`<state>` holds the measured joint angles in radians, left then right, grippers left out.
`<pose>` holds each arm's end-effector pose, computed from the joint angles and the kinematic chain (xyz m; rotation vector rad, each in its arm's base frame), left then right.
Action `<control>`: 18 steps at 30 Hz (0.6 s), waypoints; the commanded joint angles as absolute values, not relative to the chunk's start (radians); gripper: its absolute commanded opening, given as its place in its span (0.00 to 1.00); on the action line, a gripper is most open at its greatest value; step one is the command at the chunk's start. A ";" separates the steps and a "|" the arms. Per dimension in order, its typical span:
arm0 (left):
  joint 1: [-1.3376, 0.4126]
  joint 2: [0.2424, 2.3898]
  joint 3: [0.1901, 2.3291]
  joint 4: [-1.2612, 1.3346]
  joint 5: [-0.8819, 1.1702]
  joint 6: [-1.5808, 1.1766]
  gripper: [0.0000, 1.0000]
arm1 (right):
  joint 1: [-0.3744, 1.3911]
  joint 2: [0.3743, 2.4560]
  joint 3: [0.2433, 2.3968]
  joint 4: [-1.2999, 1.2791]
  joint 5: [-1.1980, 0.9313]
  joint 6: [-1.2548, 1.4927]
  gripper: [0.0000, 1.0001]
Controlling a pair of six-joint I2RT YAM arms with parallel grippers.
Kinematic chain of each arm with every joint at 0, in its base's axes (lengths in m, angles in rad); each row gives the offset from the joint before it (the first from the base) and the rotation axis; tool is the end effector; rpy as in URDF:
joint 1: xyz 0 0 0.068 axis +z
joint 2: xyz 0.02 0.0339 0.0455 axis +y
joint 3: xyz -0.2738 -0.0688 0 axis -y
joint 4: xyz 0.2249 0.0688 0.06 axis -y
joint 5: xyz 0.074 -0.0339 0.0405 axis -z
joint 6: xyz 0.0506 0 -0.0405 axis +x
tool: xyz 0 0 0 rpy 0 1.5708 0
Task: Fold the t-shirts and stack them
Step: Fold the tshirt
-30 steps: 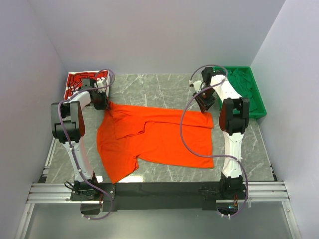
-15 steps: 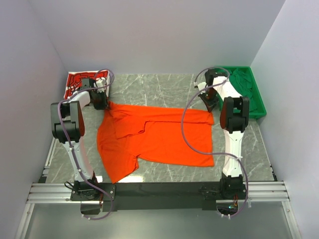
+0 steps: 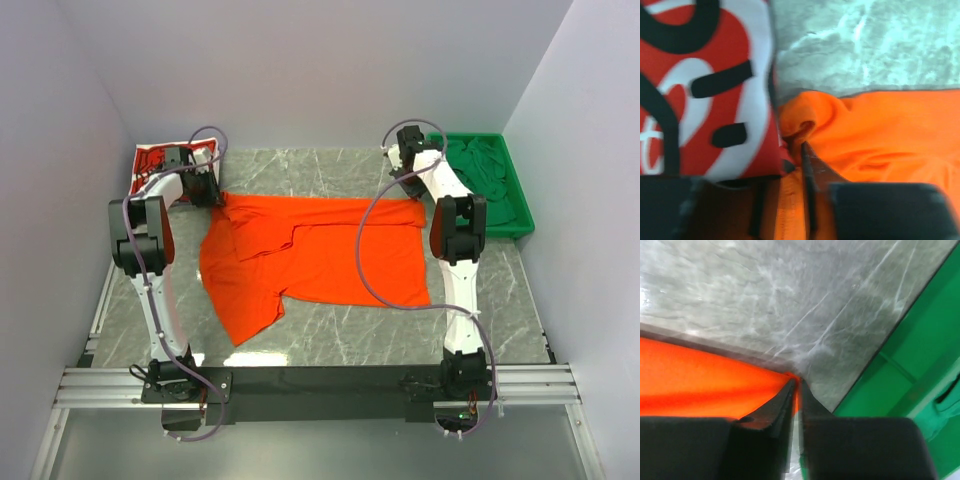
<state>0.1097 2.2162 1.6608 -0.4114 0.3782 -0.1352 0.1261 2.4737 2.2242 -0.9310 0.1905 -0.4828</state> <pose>0.4753 0.0336 0.1650 -0.1575 2.5014 -0.4887 0.5119 0.0552 0.1713 -0.7803 2.6578 -0.3575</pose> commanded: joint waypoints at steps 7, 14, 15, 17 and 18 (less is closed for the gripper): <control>0.118 1.948 1.507 -0.477 0.469 0.090 0.43 | 0.189 2.183 1.991 -0.976 0.075 -0.526 0.34; 0.115 1.813 1.401 -0.514 0.482 0.192 0.44 | 0.184 2.163 1.887 -1.086 0.041 -0.538 0.29; 0.117 1.804 1.387 -0.518 0.485 0.208 0.43 | 0.183 2.167 1.875 -1.088 0.038 -0.531 0.27; 0.117 1.779 1.353 -0.563 0.520 0.274 0.42 | 0.175 2.164 1.858 -1.120 0.014 -0.528 0.25; 0.117 1.770 1.333 -0.592 0.540 0.311 0.42 | 0.172 2.155 1.856 -1.137 -0.033 -0.529 0.24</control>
<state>0.1146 1.8057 1.3834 -0.5053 0.4751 0.1860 0.1867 2.1895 1.8698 -1.0542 0.0391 -0.5220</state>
